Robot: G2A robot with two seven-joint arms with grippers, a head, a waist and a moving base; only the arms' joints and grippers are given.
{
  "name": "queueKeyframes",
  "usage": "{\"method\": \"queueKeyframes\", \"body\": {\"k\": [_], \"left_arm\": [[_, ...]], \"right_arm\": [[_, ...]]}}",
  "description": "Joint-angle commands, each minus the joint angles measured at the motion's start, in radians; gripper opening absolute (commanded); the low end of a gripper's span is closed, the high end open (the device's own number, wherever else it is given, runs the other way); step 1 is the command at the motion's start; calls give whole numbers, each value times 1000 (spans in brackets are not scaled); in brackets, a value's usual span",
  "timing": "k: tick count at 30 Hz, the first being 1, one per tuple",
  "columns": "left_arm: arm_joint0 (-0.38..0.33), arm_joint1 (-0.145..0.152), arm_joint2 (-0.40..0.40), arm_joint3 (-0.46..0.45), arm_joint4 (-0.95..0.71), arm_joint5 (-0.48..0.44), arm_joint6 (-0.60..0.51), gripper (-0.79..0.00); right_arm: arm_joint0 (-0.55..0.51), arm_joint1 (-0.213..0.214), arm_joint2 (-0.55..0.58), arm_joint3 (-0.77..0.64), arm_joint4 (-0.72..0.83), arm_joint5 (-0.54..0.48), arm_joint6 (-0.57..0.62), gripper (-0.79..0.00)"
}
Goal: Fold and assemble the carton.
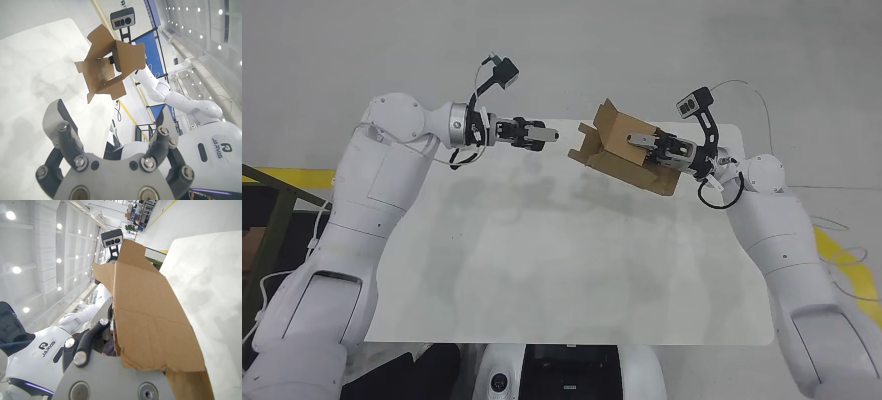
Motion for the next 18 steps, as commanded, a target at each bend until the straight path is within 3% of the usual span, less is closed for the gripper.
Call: {"method": "queueKeyframes", "body": {"k": [1, 8, 11, 18], "left_arm": [[9, -1, 3, -7, 24, -47, 43, 0], [-45, -22, 41, 169, 43, -271, 113, 0], [-68, -32, 73, 224, 82, -365, 207, 0], [-119, -42, 128, 351, 398, -633, 493, 0]], "right_arm": [[0, 0, 0, 0, 0, 0, 0, -785], [0, 0, 0, 0, 0, 0, 0, -785], [0, 0, 0, 0, 0, 0, 0, -785], [0, 0, 0, 0, 0, 0, 0, -785]]}}
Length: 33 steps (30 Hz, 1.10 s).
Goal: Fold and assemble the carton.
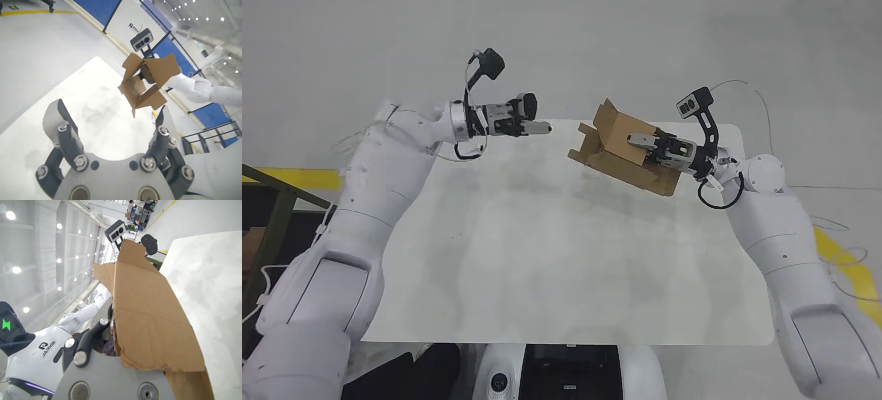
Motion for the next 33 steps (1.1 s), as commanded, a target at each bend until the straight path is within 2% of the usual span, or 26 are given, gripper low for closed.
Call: {"method": "queueKeyframes", "body": {"k": [1, 6, 15, 30, 33], "left_arm": [[-8, -7, 6, 14, 75, -22, 78, 0], [5, -12, 17, -29, 271, -22, 281, 0], [63, 27, 20, -120, 709, -22, 720, 0], [63, 27, 20, -120, 709, -22, 720, 0], [85, 29, 15, -163, 762, 49, 714, 0]], "right_arm": [[0, 0, 0, 0, 0, 0, 0, -785], [0, 0, 0, 0, 0, 0, 0, -785], [0, 0, 0, 0, 0, 0, 0, -785], [0, 0, 0, 0, 0, 0, 0, -785], [0, 0, 0, 0, 0, 0, 0, -785]]}}
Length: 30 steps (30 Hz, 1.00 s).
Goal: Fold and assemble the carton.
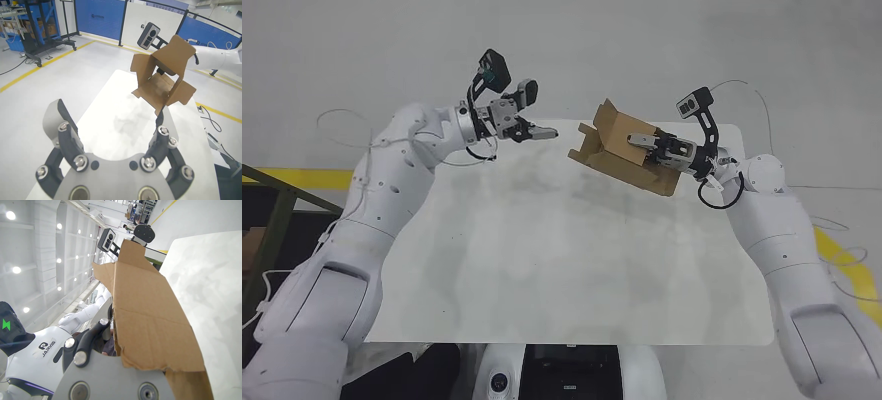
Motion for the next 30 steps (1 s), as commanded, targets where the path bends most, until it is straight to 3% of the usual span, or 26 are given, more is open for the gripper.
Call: {"method": "queueKeyframes", "body": {"k": [1, 3, 8, 14, 21, 30], "left_arm": [[13, 3, -7, -21, 41, 44, 10, 0], [24, 5, -12, -29, 98, 54, 43, 0], [45, 17, -28, -23, 246, -43, 189, 0], [80, 43, -8, -50, 508, -43, 377, 0], [79, 57, 93, -40, 719, -43, 631, 0], [18, 39, 246, 30, 840, -43, 899, 0]], "right_arm": [[0, 0, 0, 0, 0, 0, 0, -785], [0, 0, 0, 0, 0, 0, 0, -785], [0, 0, 0, 0, 0, 0, 0, -785], [0, 0, 0, 0, 0, 0, 0, -785], [0, 0, 0, 0, 0, 0, 0, -785], [0, 0, 0, 0, 0, 0, 0, -785]]}}
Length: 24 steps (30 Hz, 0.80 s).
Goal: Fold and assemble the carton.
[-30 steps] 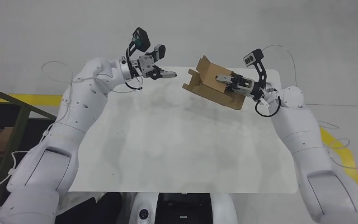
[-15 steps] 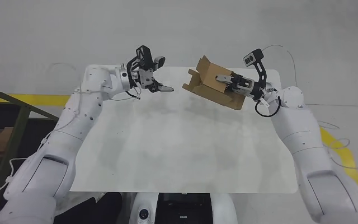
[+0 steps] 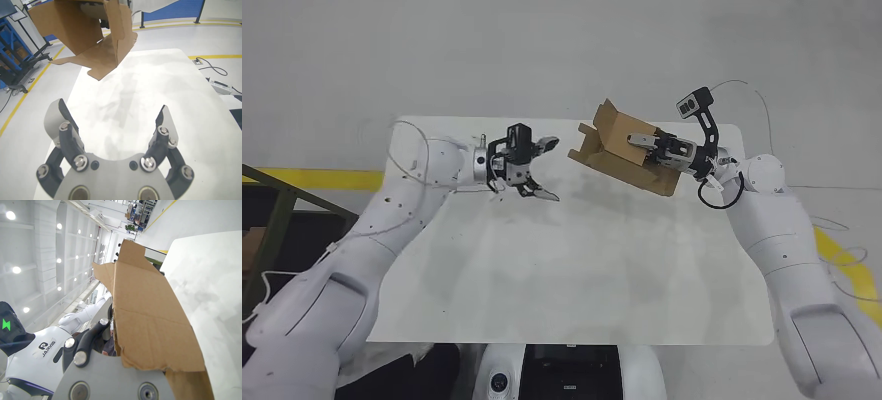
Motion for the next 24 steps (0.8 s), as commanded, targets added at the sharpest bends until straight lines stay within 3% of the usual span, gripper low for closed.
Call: {"method": "queueKeyframes", "body": {"k": [1, 13, 24], "left_arm": [[-14, -4, 31, 15, 16, 0, 51, 0], [-81, -34, 162, 43, -39, 0, 51, 0], [-131, -20, 278, 15, -86, 0, 51, 0]], "right_arm": [[0, 0, 0, 0, 0, 0, 0, -785], [-15, 1, 0, -28, -15, 9, -31, -785], [-60, 8, 8, -116, -60, 51, -65, -785]]}}
